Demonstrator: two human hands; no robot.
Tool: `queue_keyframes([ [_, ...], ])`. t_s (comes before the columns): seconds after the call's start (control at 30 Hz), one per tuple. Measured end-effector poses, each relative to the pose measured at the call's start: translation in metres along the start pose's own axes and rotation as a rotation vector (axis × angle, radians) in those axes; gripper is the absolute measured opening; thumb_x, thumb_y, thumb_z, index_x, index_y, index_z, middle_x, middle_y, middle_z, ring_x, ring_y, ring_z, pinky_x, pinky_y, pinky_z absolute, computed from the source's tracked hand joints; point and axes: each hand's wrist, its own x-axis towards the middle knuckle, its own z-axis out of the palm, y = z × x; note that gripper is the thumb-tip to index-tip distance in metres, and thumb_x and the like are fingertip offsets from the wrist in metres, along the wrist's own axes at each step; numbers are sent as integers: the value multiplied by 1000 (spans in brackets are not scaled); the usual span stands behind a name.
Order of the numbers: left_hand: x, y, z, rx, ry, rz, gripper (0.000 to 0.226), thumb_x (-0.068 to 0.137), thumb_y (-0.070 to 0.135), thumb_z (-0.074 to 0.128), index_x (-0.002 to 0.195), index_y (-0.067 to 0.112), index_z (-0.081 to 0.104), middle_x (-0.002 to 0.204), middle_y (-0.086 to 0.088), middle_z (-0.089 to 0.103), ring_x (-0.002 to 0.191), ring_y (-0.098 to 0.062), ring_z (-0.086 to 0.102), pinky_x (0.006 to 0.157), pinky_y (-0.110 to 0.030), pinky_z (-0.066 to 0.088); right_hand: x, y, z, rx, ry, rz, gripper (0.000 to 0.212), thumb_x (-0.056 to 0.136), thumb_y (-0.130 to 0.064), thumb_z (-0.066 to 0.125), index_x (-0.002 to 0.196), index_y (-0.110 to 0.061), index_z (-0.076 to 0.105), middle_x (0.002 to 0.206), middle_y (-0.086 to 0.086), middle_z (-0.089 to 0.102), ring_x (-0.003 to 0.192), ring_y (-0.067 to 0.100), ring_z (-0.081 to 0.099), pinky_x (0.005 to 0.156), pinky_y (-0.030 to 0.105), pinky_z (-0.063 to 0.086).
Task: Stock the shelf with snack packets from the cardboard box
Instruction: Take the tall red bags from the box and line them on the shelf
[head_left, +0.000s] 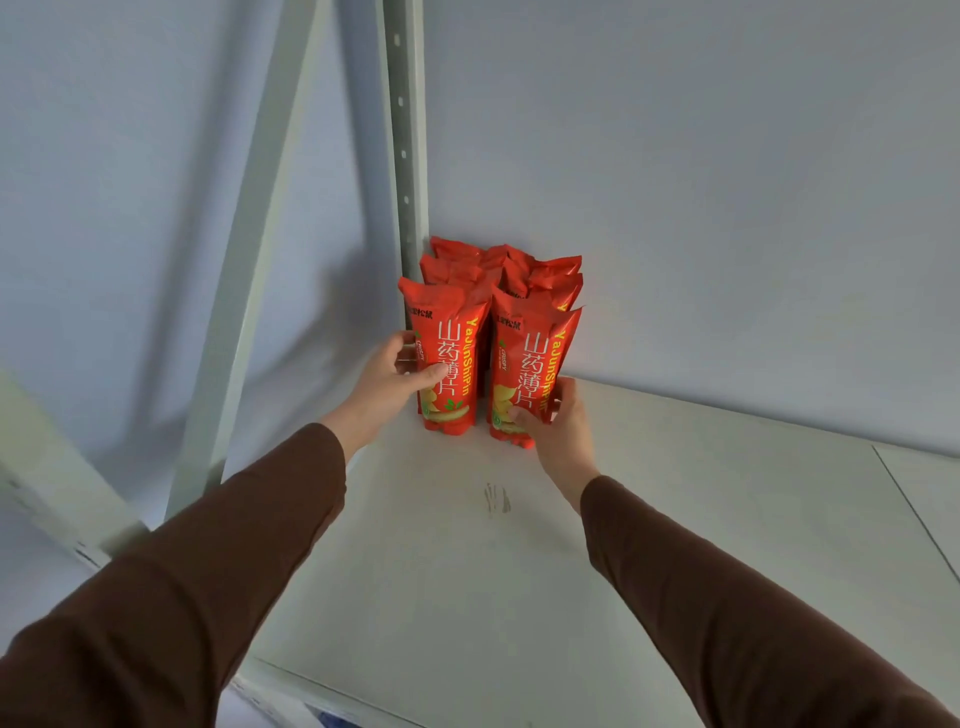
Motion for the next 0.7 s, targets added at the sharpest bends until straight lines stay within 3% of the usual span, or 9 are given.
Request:
queue_keyframes([
  [0.13,0,-1,-2,2,-27,-10,63,78,35,82,132,24,51,124,4,62,115,-14,61,97,-37,53,3,3,1,-25,12,-1,58,89,-25,77,137,-19,46,128,-2,59,113,15,59,94,35,54],
  [0.33,-13,-1,-5,22,-53,-53,85,73,41,83,145,26,41,136,6,56,128,-15,54,107,-40,46,-3,7,-7,-125,8,16,69,87,-28,79,144,-20,41,138,1,52,124,18,52,104,42,50],
  [0.47,-39,1,0,139,78,-80,73,85,30,79,146,16,41,144,-3,48,132,-16,47,103,-32,39,-24,8,-23,-271,64,-81,51,88,-35,77,128,-23,47,121,-8,48,117,18,49,101,42,49],
  [0.57,-67,2,4,316,182,-46,60,89,28,75,141,15,48,143,-1,51,133,-18,47,102,-30,38,-44,0,-35,-424,-53,-217,39,93,-37,69,124,-23,51,122,-6,52,115,15,45,97,35,46],
  [0.7,-130,8,10,557,195,3,55,91,27,73,140,16,51,144,-2,53,135,-18,48,104,-25,34,-71,-13,-45,-596,-302,-351,44,95,-38,66,134,-23,51,137,-4,50,127,18,42,105,38,42],
])
